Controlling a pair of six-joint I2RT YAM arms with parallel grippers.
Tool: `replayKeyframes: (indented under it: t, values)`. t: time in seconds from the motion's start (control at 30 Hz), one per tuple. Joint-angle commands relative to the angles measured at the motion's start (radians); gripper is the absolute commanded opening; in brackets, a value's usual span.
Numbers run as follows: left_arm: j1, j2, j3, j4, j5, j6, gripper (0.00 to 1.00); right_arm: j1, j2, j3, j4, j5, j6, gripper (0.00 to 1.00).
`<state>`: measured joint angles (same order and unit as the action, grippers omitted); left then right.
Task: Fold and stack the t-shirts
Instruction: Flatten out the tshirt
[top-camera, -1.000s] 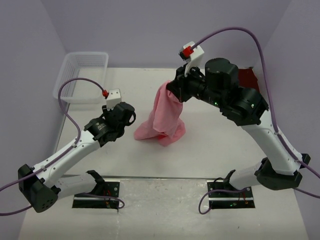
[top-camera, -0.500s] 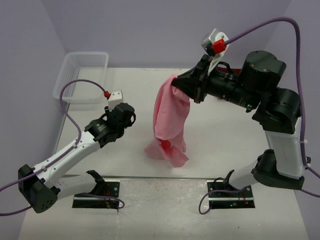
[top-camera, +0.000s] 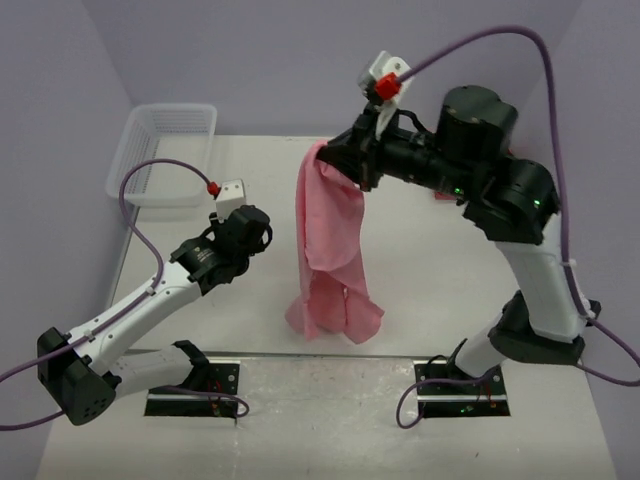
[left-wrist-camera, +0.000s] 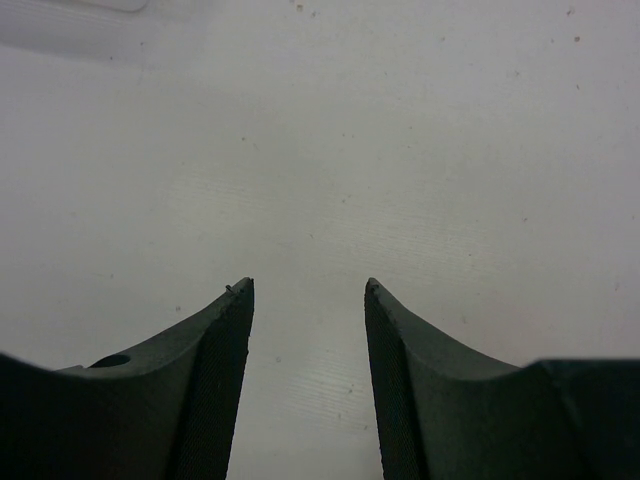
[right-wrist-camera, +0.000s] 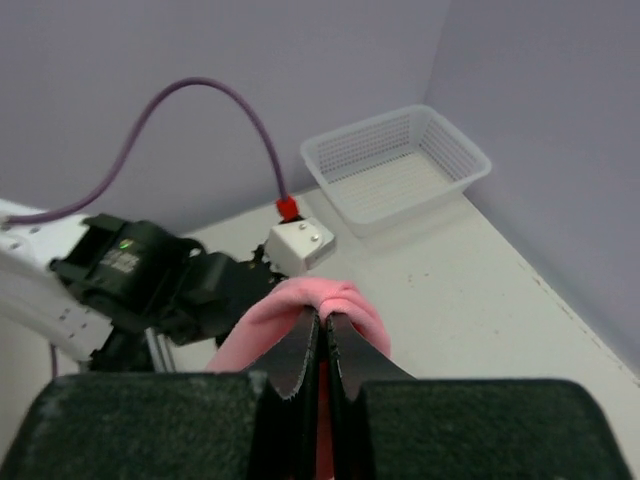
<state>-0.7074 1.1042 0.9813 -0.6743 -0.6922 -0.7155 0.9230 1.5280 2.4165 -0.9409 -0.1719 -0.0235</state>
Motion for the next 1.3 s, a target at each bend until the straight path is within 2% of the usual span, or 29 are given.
replayKeyframes:
  t: [0.0,0.2,0.37,0.47,0.73,0.87,1.0,1.1,1.27]
  values:
    - [0.002,0.002,0.023,0.027,-0.036,-0.028,0.5,-0.081,0.144,0.021,0.109,0.049,-0.009,0.0]
    - [0.0,0.009,0.025,0.032,-0.033,-0.019,0.5,-0.301,0.285,0.038,0.134,0.097,0.167,0.0]
    - [0.0,0.039,0.033,0.042,-0.006,-0.004,0.51,-0.447,0.323,-0.071,0.168,0.046,0.206,0.0]
    - [-0.003,0.062,0.034,0.07,0.026,0.016,0.52,-0.492,0.372,-0.117,0.169,0.07,0.212,0.0]
    - [-0.007,0.218,0.049,0.174,0.161,0.079,0.53,-0.515,0.419,-0.249,0.191,0.114,0.218,0.0]
    - [-0.007,0.342,0.082,0.197,0.12,0.064,0.54,-0.516,0.368,-0.388,0.246,0.118,0.221,0.0]
    - [0.006,0.456,0.131,0.232,0.045,0.048,0.61,-0.523,0.347,-0.436,0.261,0.143,0.208,0.0]
    - [0.067,0.513,0.148,0.306,0.117,0.076,0.67,-0.539,0.331,-0.471,0.271,0.14,0.215,0.0]
    - [0.164,0.592,0.168,0.403,0.267,0.131,0.67,-0.562,0.296,-0.54,0.307,0.141,0.215,0.0]
